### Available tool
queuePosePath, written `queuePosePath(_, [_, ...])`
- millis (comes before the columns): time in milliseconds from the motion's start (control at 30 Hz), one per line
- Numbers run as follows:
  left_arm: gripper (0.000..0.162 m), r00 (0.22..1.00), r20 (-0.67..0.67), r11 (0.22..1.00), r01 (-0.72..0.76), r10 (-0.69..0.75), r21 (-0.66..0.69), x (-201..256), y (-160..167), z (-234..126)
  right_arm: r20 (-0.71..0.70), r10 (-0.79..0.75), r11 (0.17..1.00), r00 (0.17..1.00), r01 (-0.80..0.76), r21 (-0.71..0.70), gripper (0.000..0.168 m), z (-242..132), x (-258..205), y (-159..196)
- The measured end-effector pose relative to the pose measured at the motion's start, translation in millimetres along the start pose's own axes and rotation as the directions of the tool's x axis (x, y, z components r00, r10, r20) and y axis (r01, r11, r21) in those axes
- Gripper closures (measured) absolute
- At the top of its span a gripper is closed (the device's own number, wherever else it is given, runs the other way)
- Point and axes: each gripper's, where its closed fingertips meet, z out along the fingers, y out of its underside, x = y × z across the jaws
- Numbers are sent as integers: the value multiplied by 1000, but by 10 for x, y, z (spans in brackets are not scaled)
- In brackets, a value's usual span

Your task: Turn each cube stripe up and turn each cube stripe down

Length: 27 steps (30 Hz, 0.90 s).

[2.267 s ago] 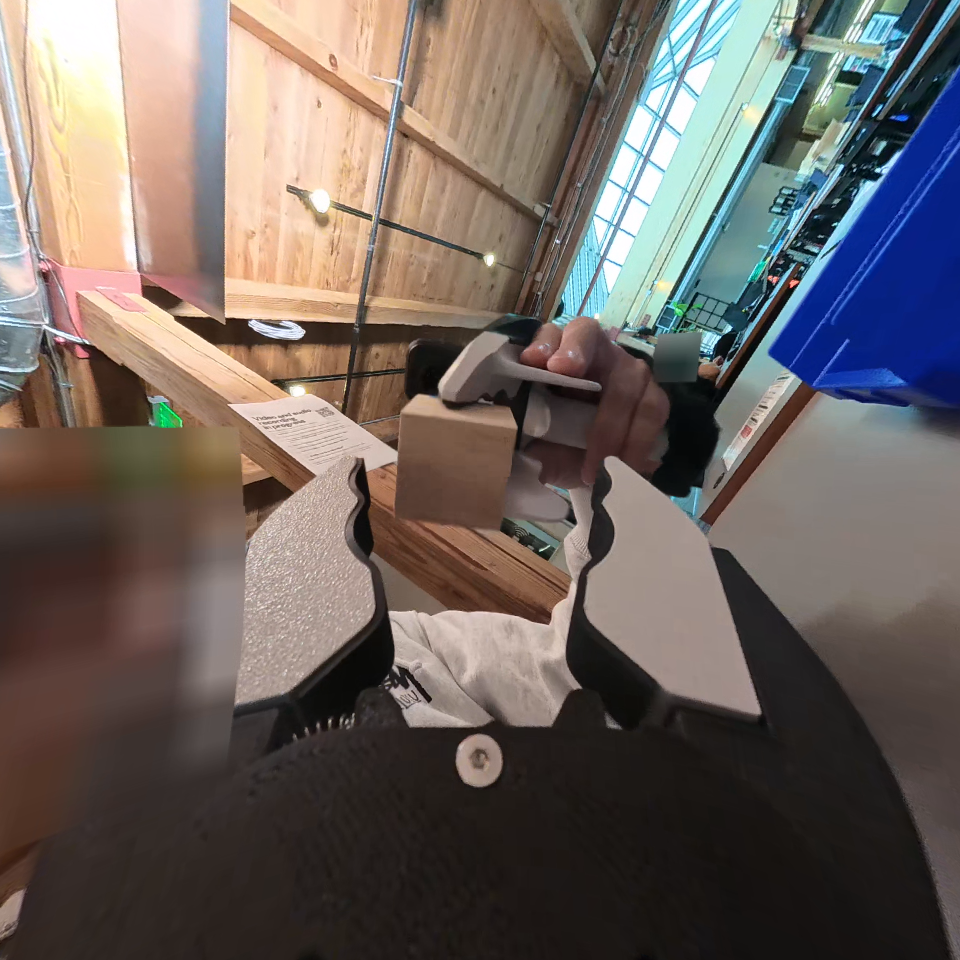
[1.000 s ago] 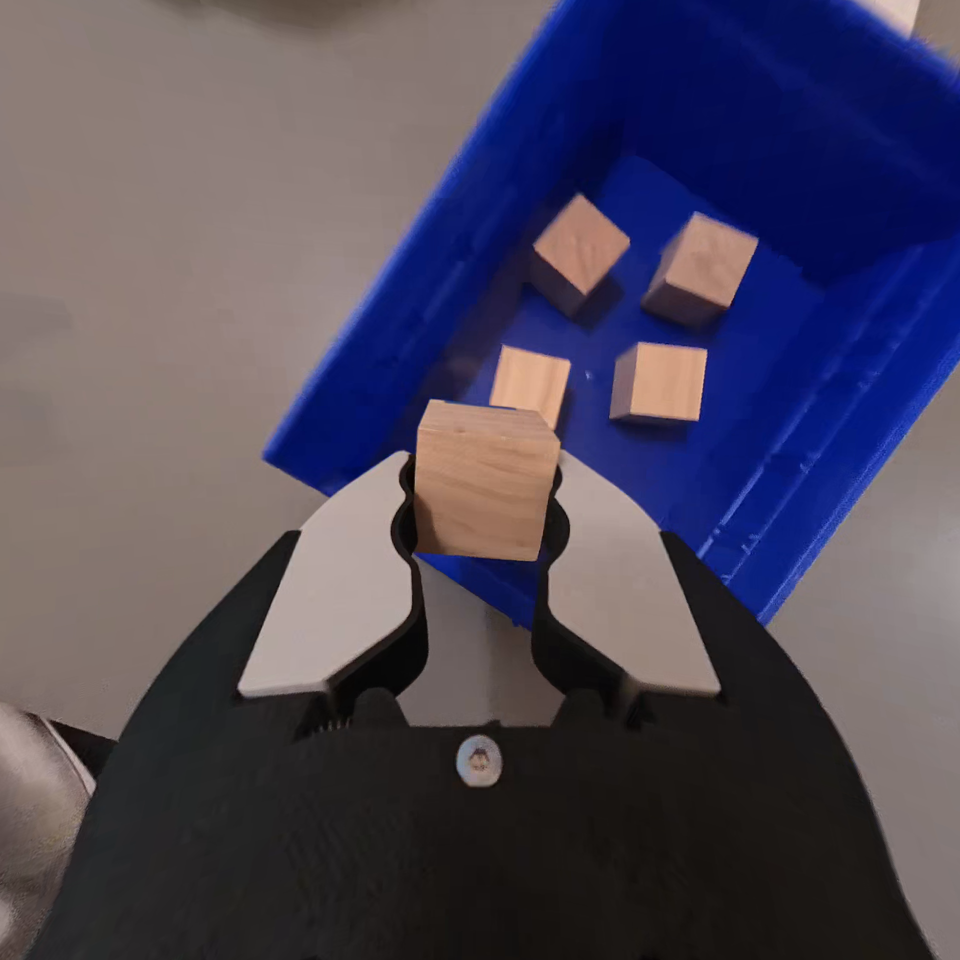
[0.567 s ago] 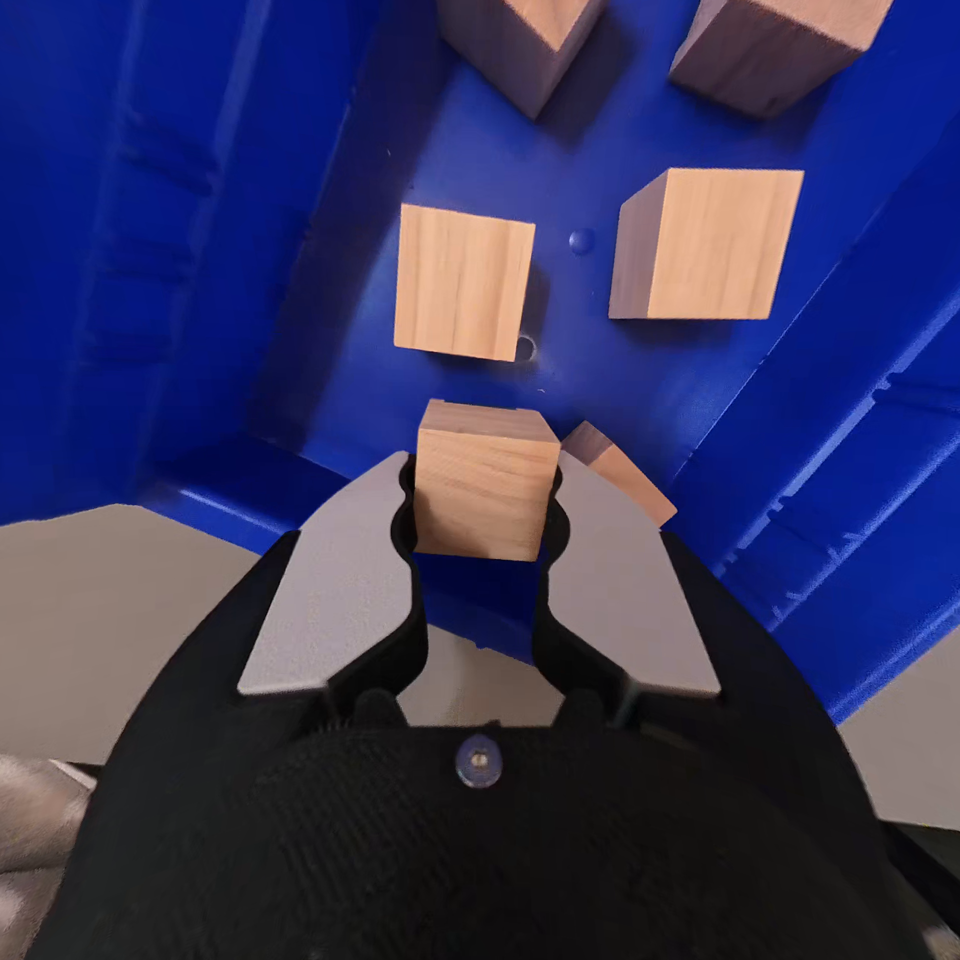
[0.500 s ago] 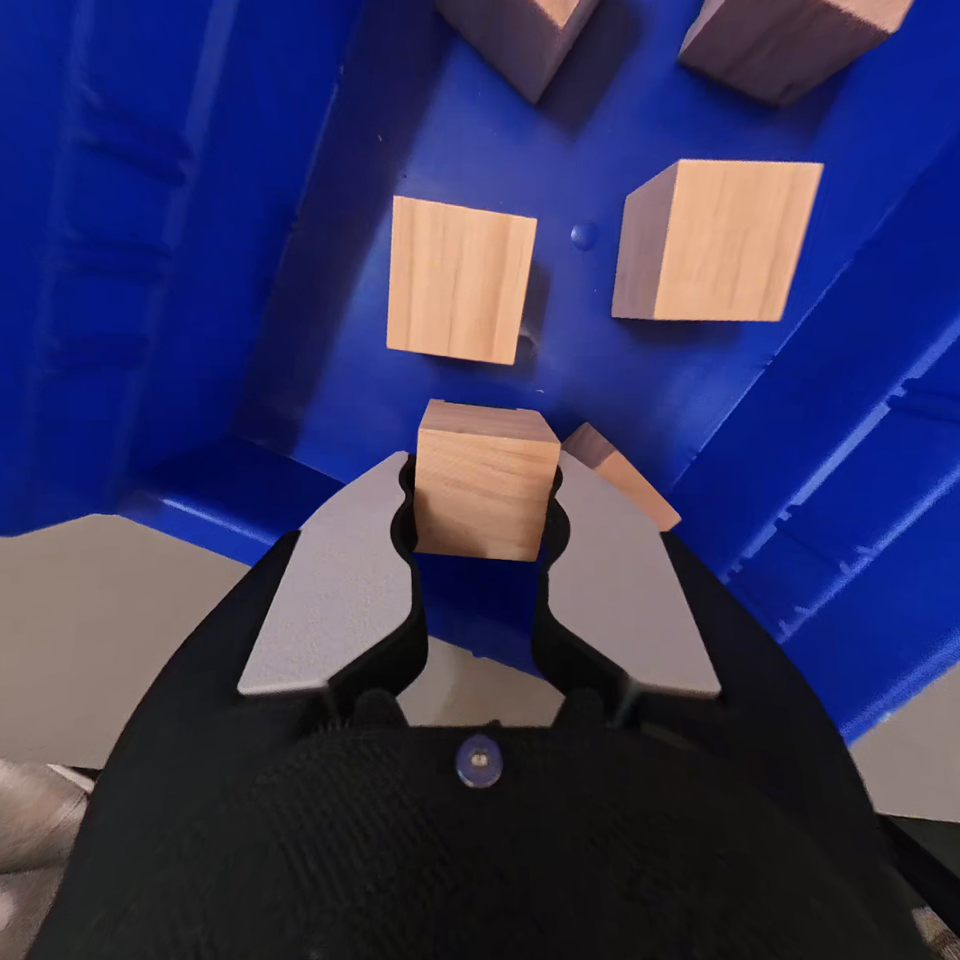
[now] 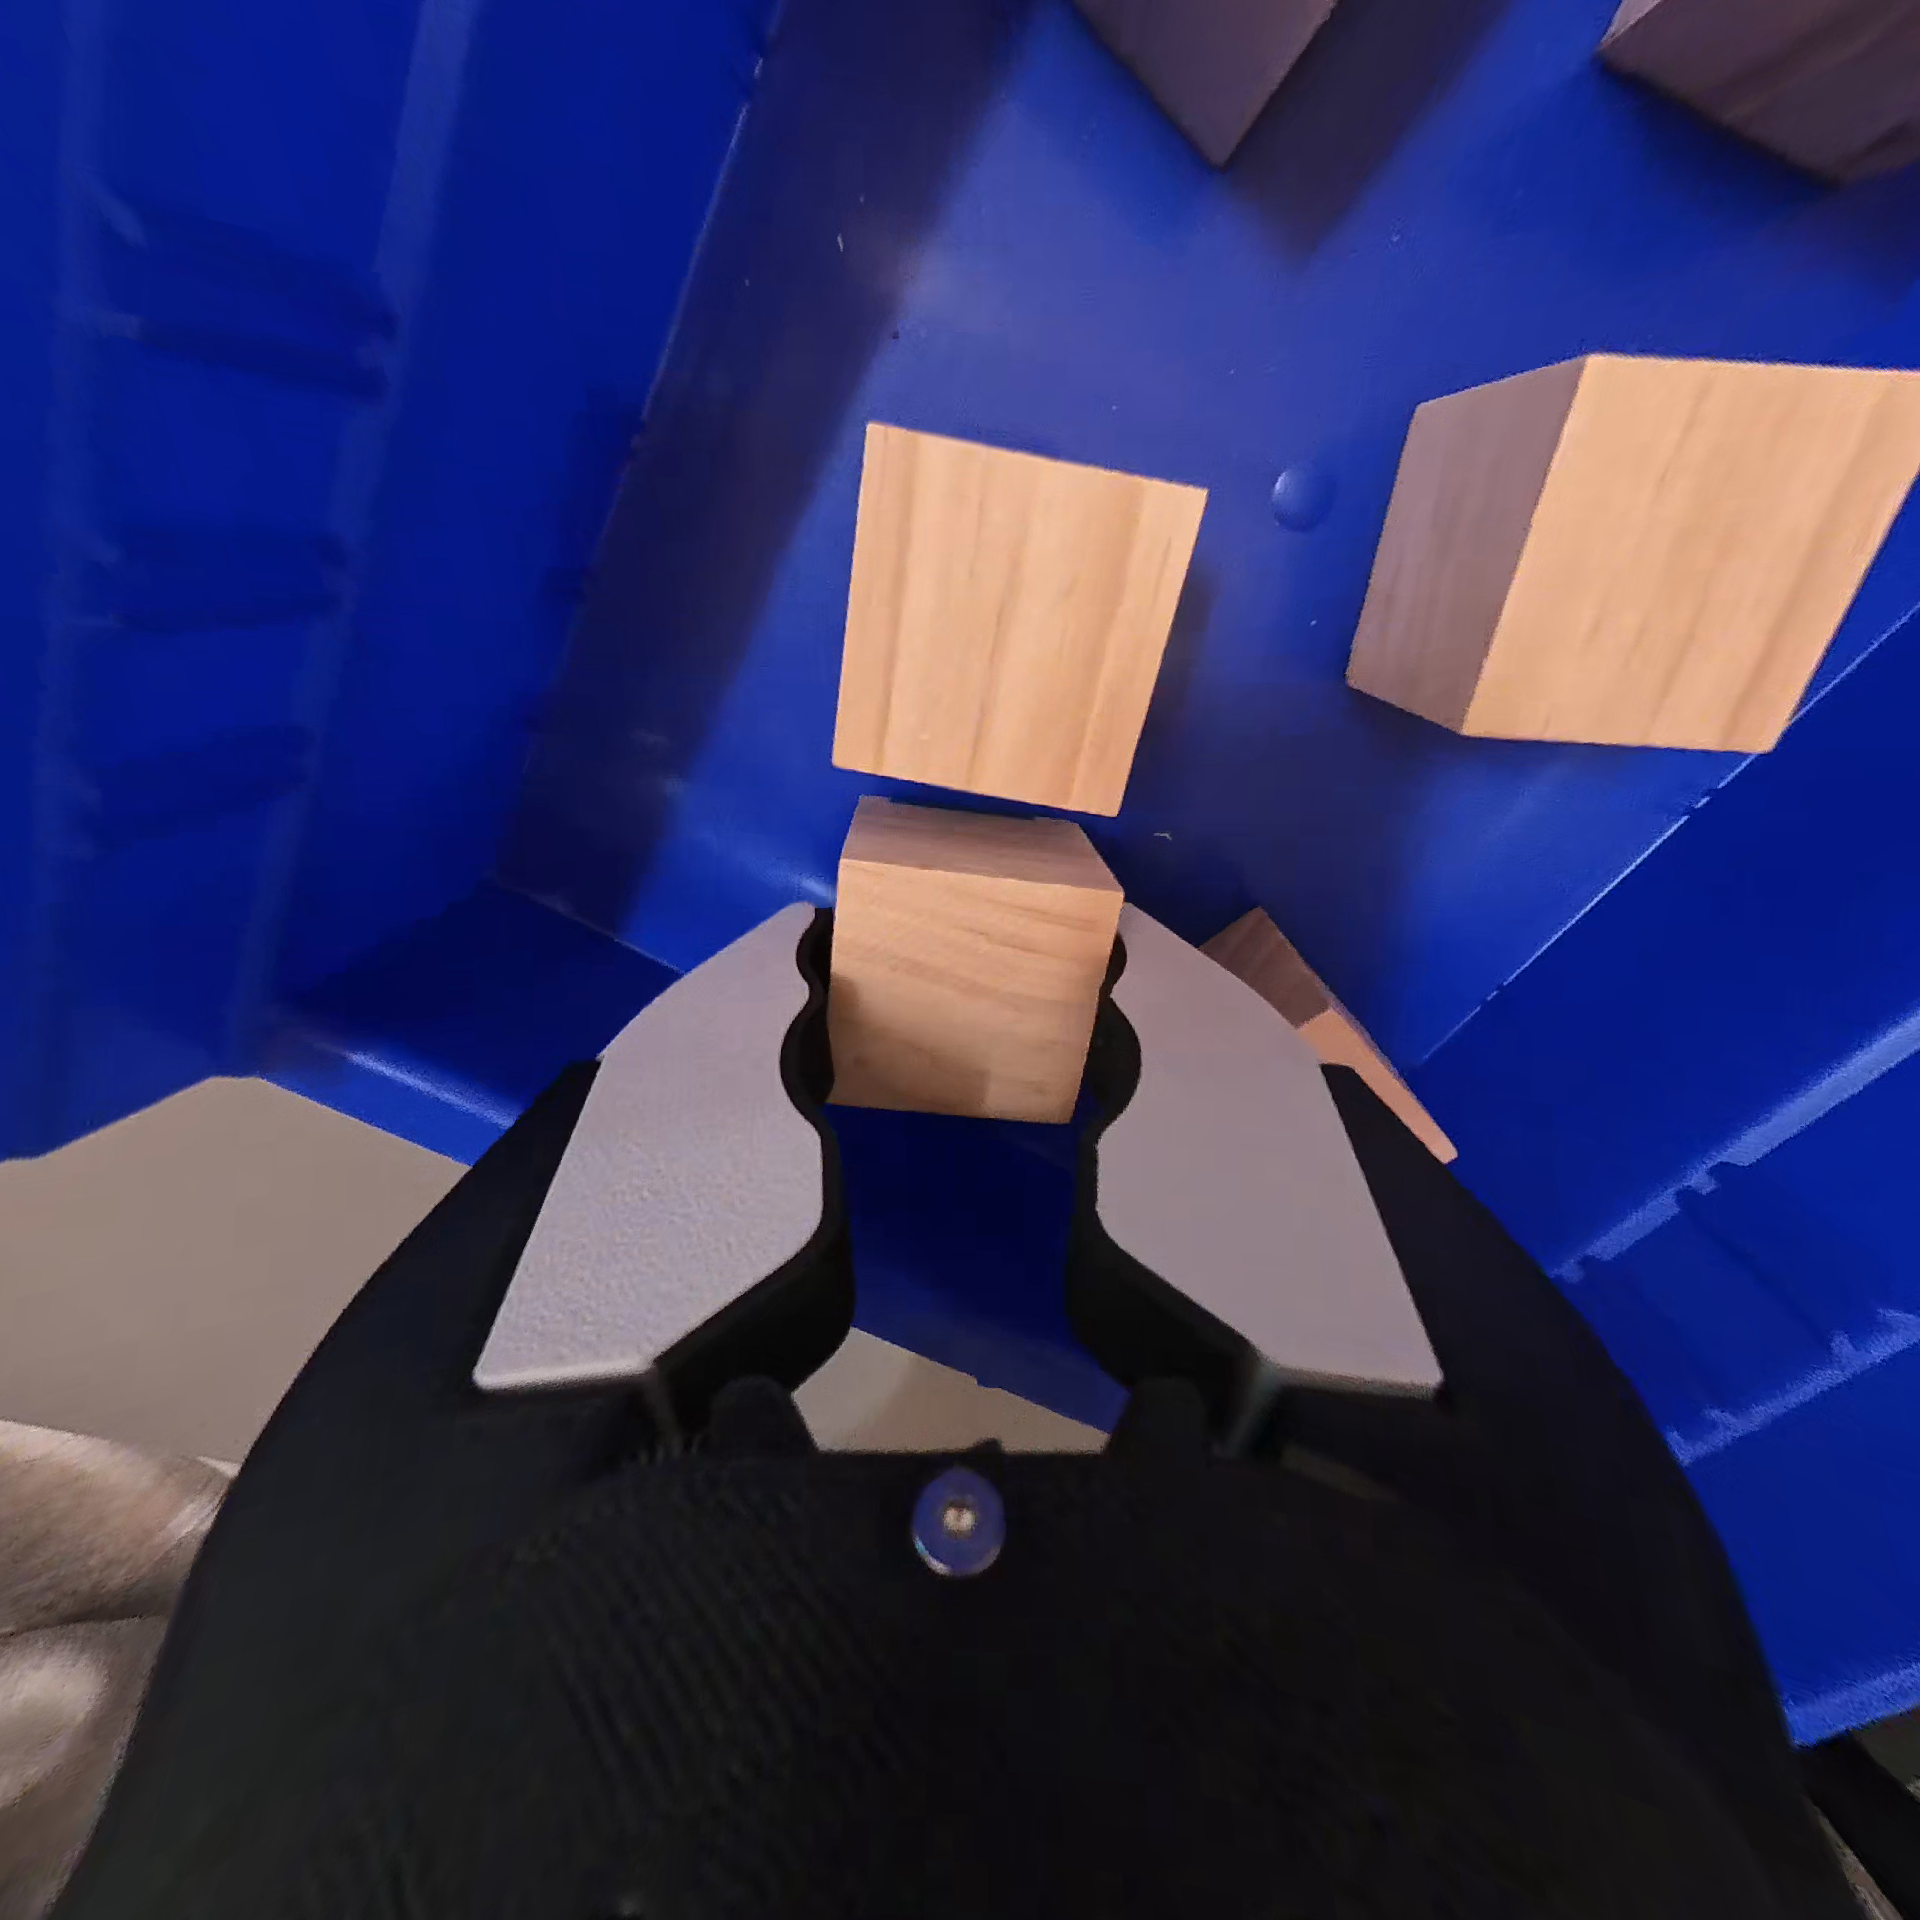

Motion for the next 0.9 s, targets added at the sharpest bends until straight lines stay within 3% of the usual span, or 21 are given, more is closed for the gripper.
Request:
queuePosePath(333, [88, 1000, -8, 1000, 6, -6, -7, 12, 25, 1, 52, 7, 999, 999, -9, 39, 120, 29, -48, -79])
queuePosePath(533, [87, 1000, -16, 1000, 11, -11, -7, 26, 30, 6, 9, -40, 997, 999, 40, 64, 107, -100, -66, -11])
queuePosePath(633, [87, 1000, -19, 1000, 18, -18, -1, 40, 7, 23, -19, -64, 984, 998, 66, 165, 102, -349, -123, 17])
queuePosePath(733, [87, 1000, -9, 1000, 3, -3, 7, 66, -60, 79, -75, -53, 932, 996, 77, 355, 103, -740, -143, 50])
queuePosePath(900, [87, 999, 38, 1000, 10, -11, 16, 157, -268, 389, -244, 179, 686, 953, 57, 726, 106, -1497, 186, 296])
